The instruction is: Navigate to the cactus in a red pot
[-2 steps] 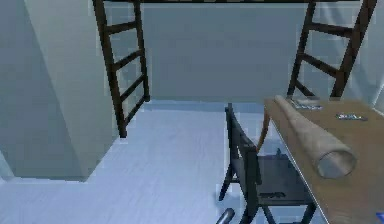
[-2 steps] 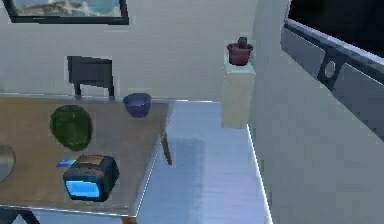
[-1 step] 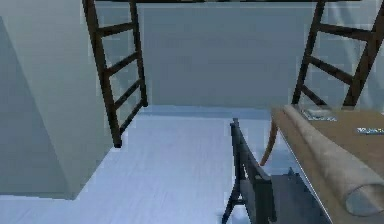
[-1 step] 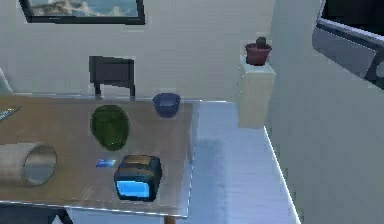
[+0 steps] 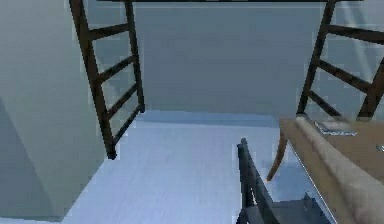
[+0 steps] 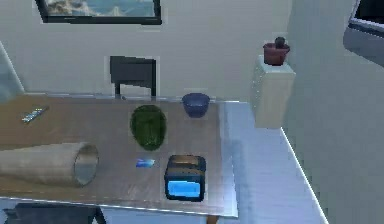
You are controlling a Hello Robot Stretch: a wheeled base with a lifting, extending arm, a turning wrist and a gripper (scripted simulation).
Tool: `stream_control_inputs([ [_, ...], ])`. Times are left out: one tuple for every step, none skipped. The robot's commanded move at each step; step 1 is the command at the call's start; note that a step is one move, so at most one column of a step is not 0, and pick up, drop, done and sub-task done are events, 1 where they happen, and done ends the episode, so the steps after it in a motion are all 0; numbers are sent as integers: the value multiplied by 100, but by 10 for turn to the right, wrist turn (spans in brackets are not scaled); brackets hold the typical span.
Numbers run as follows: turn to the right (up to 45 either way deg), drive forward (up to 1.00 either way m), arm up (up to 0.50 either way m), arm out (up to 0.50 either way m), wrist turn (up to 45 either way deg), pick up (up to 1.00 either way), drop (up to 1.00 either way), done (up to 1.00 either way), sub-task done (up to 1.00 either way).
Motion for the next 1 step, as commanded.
stream_control_inputs([
  [450,0,0,0,0,0,0,0,0],
])
